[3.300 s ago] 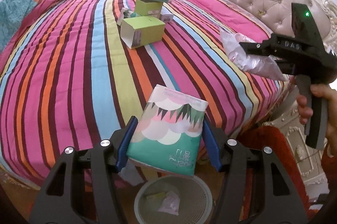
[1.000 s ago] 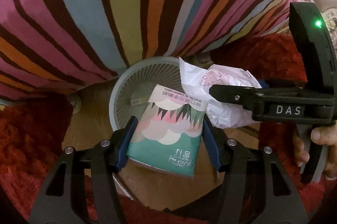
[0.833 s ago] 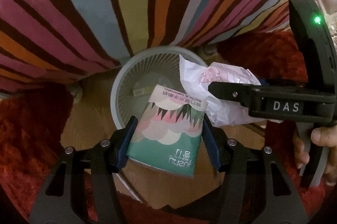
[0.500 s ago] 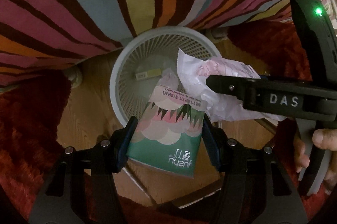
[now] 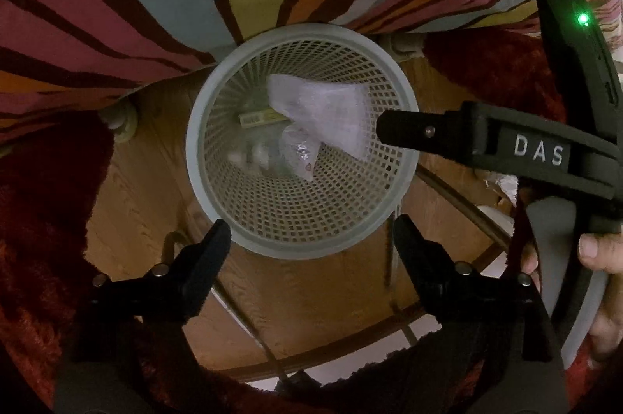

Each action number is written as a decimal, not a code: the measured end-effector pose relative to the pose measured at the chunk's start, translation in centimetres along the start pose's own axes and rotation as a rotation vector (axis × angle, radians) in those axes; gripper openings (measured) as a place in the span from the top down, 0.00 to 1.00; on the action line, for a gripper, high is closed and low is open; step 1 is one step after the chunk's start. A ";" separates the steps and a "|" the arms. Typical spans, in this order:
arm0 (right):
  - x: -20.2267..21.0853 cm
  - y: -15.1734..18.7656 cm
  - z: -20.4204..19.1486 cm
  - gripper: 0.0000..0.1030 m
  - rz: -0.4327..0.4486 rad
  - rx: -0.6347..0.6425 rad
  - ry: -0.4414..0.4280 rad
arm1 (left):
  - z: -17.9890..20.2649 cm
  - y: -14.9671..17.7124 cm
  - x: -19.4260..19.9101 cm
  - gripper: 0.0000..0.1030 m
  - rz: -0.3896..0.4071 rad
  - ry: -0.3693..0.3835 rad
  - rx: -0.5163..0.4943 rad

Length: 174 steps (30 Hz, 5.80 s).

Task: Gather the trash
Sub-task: 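Open the left tool dropping the tissue pack while the right tool drops the packet into the wastebasket, then lift both open tools away from the wastebasket toward the boxes on the bed, then grasp the green DHC box with the left tool while the right tool grasps the teal bear box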

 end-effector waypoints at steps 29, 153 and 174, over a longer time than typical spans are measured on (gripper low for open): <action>7.3 2.4 -1.8 0.07 0.222 0.099 -0.152 | 1.9 2.0 5.9 0.19 0.276 -0.081 -0.106; 32.7 -18.7 -24.4 0.07 0.878 1.096 0.088 | 0.1 -24.7 31.0 0.19 0.860 -0.181 -0.527; 31.3 -21.8 -27.1 0.24 0.731 1.050 0.005 | 1.6 -27.6 29.5 0.19 0.815 -0.090 -0.458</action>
Point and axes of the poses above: each gripper's, at about its wrist camera, not at the fingertips, and x roughly against the way its jaws point, z to its right, y to its underside, the point moved 3 cm from there along -x, roughly the way its jaws point, and after that the axes turned 2 degrees about -y, right-handed, at the moved point
